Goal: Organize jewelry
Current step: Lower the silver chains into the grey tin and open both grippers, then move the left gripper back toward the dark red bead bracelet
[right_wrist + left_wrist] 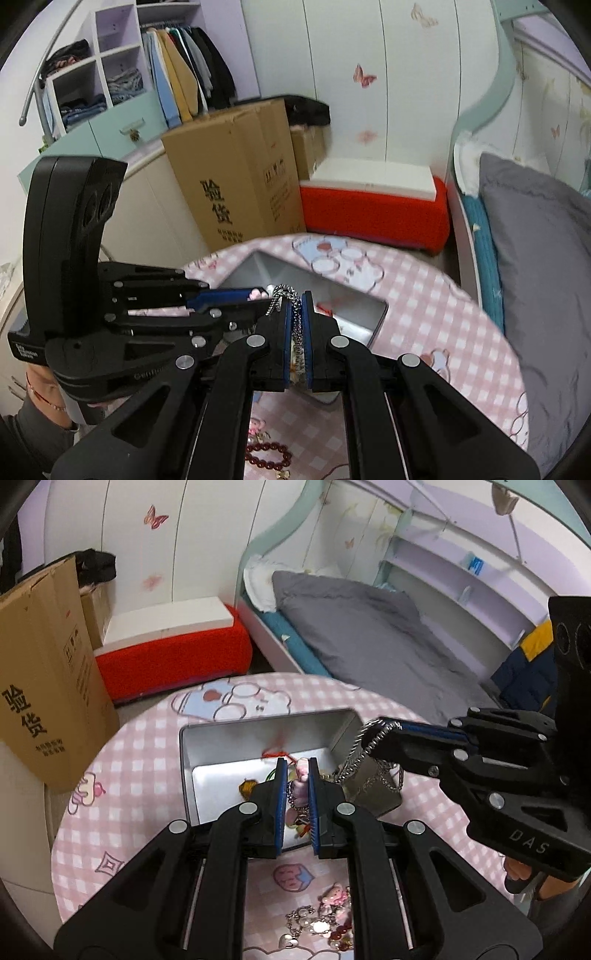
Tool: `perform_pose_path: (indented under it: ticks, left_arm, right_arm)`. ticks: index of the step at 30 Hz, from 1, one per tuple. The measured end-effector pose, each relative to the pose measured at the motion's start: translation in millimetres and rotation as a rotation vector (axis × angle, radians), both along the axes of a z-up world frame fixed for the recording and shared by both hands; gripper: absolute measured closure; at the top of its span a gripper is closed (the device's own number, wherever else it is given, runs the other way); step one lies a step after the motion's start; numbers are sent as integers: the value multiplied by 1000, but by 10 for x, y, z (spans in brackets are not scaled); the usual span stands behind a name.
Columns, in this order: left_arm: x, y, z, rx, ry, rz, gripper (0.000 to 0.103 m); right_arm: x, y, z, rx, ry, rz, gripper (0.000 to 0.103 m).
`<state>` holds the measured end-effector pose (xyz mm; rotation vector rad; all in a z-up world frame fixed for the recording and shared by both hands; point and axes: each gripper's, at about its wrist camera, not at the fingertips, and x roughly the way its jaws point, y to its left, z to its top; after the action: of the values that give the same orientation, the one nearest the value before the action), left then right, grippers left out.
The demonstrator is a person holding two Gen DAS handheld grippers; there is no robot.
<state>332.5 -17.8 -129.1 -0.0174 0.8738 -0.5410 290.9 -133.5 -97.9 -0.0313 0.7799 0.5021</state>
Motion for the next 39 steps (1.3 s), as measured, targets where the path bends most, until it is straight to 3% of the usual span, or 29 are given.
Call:
perform_pose_path:
  ticks: [9,10,11,12,13,16,26,32,39]
  left_arm:
    - [-18,8,-47,20,61,8,90]
    - [-24,5,-34,20,62,4,79]
    - [-49,11,-13,20,56,3,51]
    - [-76,23,12,21,41,14,40]
    - [-123,52,44,22,13,35,38]
    - [-251,119,150,3,-7,32,38]
    - [-914,177,374,47,-144,59,38]
    - [-1293,68,117,92,-145,33,38]
    - [-1459,-90,-295,102,-64,-11,39]
  right_arm:
    - [-68,-12,-55,-9,58,-6,92]
    - [-87,-30,-43,-5,60,-10,86]
    - [-115,-51,-25,-3,56,-18,81]
    - [-124,-73,-14,-4,49,-23,81]
    - [-161,-95,16,-2,42,-29,79]
    - [-267,-152,97,3,21,-34,79]
    - [-826,-314,176,18,-36,-64,75]
    - [-1140,-367,-46,2,-15,-99,72]
    - [-1355,-363,-383,-3,44,-119,71]
